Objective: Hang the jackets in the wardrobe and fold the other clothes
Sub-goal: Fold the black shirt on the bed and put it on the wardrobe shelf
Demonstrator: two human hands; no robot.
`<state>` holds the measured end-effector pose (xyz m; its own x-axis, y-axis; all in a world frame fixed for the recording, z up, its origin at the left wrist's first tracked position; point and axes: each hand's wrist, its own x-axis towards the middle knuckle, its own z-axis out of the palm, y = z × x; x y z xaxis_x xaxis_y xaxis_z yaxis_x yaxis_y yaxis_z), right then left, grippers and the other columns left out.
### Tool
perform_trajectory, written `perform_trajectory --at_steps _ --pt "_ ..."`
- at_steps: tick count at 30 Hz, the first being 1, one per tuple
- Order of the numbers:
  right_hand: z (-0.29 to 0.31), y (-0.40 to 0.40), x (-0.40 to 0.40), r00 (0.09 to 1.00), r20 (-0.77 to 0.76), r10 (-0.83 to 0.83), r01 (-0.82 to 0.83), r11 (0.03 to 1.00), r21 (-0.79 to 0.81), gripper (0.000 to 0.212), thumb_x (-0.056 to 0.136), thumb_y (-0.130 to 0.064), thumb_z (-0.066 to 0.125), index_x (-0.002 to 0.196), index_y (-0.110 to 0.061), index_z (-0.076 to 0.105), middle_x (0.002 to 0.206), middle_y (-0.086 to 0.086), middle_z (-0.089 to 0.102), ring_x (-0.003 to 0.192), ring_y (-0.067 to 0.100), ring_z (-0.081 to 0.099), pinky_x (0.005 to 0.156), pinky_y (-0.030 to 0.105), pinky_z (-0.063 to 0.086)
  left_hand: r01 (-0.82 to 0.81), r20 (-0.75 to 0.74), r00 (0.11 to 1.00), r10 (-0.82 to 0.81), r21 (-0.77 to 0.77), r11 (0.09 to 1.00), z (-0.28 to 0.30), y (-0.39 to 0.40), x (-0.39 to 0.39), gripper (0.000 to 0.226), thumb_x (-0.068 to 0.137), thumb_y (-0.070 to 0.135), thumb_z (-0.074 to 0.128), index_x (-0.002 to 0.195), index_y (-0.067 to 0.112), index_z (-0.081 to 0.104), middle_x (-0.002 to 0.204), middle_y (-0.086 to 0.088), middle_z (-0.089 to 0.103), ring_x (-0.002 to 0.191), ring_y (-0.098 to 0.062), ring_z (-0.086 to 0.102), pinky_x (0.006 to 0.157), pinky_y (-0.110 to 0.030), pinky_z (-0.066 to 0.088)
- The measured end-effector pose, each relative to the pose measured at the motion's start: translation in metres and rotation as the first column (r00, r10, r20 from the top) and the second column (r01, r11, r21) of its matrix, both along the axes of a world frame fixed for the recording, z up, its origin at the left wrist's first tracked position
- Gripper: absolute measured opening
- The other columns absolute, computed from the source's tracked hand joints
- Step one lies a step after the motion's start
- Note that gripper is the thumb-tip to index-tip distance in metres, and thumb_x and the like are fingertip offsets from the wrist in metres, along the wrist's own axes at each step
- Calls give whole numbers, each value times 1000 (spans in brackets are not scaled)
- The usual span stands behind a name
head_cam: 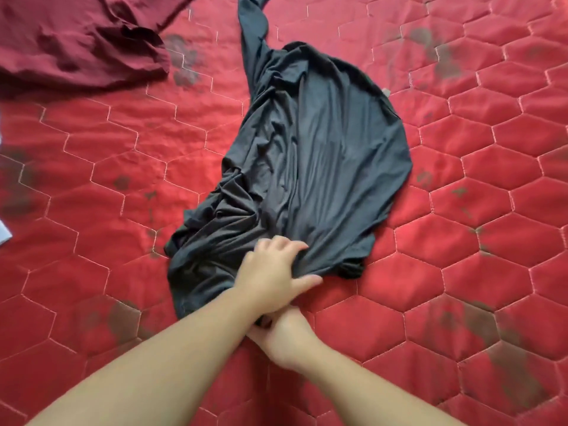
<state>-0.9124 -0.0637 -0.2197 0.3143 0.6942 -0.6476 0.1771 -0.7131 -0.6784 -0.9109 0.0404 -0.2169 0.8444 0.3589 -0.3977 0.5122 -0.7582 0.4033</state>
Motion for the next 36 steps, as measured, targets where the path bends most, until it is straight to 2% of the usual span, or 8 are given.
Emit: perform_trajectory --at_steps 4,9,14,18,23,26,33,36 --pt "4 -40 35 960 2 -280 280 959 -49 17 77 -33 68 68 -20 63 65 -5 68 62 11 62 68 35 53 -15 -107 994 9 -56 998 -23 -27 31 56 84 44 62 134 35 39 123 1 48 108 -27 57 81 -37 44" --pt "-3 -66 109 432 111 -895 901 422 -98 48 73 -49 77 100 -22 48 84 -3 59 70 23 65 77 47 58 -203 -61 979 194 -325 924 -26 -17 14 35 90 17 51 120 32 62 112 0 68 101 -23 62 85 -31 48" --pt "-12 -45 108 653 -2 -757 744 642 -182 19 82 -31 74 79 -14 64 84 4 69 71 20 60 69 31 48 -6 -278 947 -159 -514 858 -12 9 -19 22 85 18 63 102 24 75 78 8 69 64 1 56 62 -12 42" --pt "-4 -46 61 865 372 -337 344 938 48 36 84 -32 66 59 -16 46 75 5 53 75 25 50 67 34 35 -331 -69 934 351 -541 773 -4 0 -11 32 72 54 73 80 23 72 54 9 50 52 -7 42 55 -26 35" --pt "-4 -74 -7 905 409 119 -116 993 -31 20 85 -39 53 95 -25 60 115 -3 52 103 21 50 85 36 45 -207 -153 973 173 -248 946 -6 -44 5 79 61 68 70 129 37 44 110 4 50 102 -16 54 87 -34 47" --pt "-2 -82 -10 959 263 -107 74 988 133 7 83 -33 59 84 -27 54 97 -11 53 87 9 53 77 32 46 -208 -104 974 203 -33 978 -15 -49 4 42 84 42 63 125 40 52 117 2 58 111 -24 57 87 -38 47" --pt "-13 -61 93 497 -104 -861 866 499 8 46 85 -52 64 109 -13 60 107 7 68 93 21 63 92 40 48 -330 -189 919 345 -849 412 -4 -40 -4 21 99 13 53 105 1 69 96 -5 69 82 -6 61 78 -19 49" --pt "-13 -39 114 485 -240 -841 857 511 -57 58 84 -47 68 127 -10 57 124 7 63 115 22 60 105 44 44 -158 -151 987 60 -808 568 3 -47 -6 22 98 21 54 90 6 68 80 6 57 76 -6 49 74 -23 39"
